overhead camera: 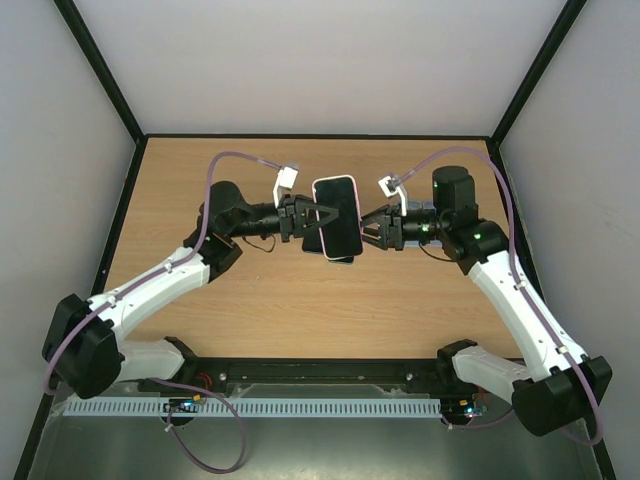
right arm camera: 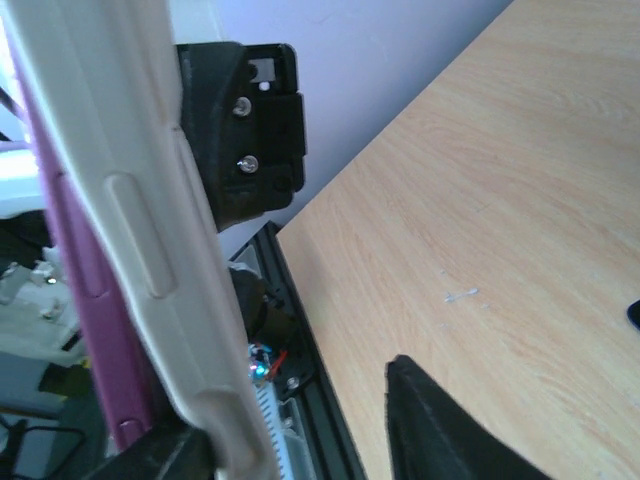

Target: Take the phone out of the phone case

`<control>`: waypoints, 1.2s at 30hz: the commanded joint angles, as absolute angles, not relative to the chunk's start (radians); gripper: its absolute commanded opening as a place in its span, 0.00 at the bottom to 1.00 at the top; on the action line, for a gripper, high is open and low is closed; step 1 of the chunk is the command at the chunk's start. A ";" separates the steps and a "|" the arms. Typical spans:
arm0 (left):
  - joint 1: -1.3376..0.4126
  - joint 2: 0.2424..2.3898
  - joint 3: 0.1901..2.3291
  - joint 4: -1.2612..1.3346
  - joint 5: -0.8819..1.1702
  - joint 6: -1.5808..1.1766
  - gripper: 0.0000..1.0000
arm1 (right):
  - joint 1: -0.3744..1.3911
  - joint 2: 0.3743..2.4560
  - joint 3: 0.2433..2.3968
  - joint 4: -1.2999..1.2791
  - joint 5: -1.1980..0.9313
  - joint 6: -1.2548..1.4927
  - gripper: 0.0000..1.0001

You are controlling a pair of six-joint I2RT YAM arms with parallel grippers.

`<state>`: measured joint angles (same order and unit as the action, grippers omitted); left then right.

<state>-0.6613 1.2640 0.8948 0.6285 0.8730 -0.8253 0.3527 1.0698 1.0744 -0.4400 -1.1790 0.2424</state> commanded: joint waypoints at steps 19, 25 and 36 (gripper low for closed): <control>-0.660 1.312 0.974 0.231 0.382 -0.709 0.66 | 0.320 1.018 0.920 -0.412 -0.831 0.461 0.02; -0.724 1.237 0.900 0.186 0.106 -0.648 0.69 | 0.275 1.050 0.855 -0.585 -0.699 0.489 0.02; -1.050 1.358 0.896 0.135 -0.266 -0.464 0.64 | 0.270 1.188 0.855 -0.711 -0.570 0.454 0.02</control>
<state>-0.9688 1.3006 0.8997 0.1677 -0.0803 -0.5579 0.2707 1.1366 0.8200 -0.6540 -0.6376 0.4793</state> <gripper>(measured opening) 0.644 0.043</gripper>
